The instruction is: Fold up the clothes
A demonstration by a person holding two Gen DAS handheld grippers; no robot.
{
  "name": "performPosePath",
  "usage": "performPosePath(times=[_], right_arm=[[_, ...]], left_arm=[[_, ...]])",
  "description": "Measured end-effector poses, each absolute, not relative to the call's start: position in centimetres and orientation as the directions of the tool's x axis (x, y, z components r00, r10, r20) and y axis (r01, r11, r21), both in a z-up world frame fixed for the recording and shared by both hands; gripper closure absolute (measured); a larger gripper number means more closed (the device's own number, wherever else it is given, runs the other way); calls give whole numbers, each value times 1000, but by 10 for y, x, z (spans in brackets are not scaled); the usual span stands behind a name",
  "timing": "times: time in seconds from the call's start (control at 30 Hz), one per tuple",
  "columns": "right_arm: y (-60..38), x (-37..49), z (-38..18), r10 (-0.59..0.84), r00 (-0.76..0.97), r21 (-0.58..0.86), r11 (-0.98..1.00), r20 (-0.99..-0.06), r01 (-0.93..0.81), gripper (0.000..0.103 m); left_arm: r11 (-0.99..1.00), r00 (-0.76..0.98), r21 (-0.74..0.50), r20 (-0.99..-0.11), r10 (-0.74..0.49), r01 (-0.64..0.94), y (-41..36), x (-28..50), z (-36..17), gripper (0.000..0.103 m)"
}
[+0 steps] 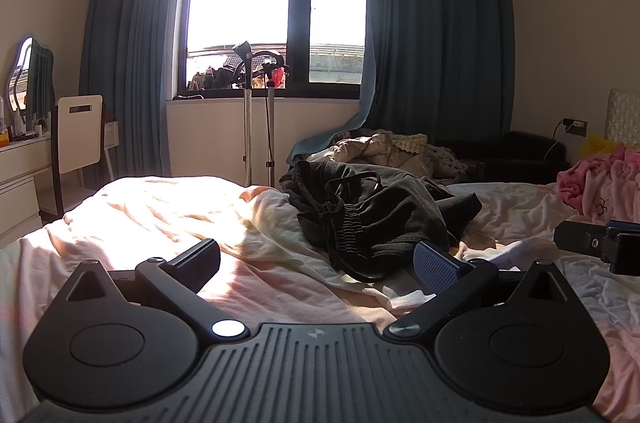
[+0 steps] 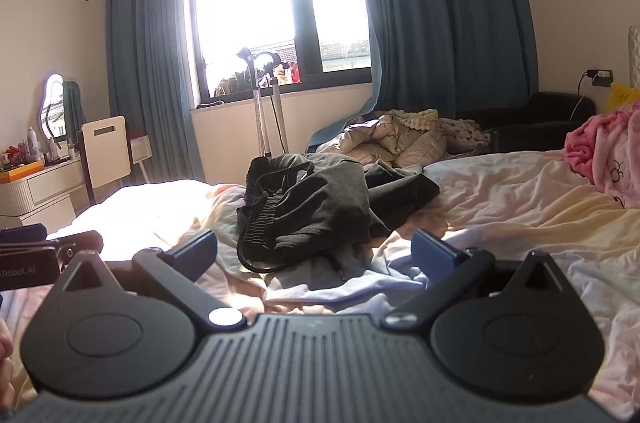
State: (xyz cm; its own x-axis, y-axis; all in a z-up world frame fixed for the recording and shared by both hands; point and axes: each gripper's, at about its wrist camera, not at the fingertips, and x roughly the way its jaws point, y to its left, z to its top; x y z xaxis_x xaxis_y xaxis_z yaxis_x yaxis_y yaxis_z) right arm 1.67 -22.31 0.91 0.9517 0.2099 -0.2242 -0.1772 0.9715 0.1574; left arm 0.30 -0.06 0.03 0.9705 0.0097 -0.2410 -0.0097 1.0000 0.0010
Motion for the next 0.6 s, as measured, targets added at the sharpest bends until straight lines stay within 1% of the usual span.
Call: performPosePath(times=[0.23, 0.33, 0.47, 0.6], right_arm=[[-223, 18, 7, 212, 954, 162, 970, -214, -179, 0], [-223, 18, 6, 206, 960, 170, 970, -191, -174, 0], [-220, 19, 0, 176, 974, 132, 979, -142, -157, 0], [-220, 22, -3, 166, 981, 134, 979, -105, -151, 0]], left_arm=[[1000, 971, 2, -239, 6, -5, 0, 3, 0, 0], [1000, 972, 8, -232, 22, -21, 0, 2, 0, 0], [999, 976, 3, -214, 32, -32, 1, 0, 1, 0], [999, 975, 10, -217, 39, -38, 0, 1, 1, 0]])
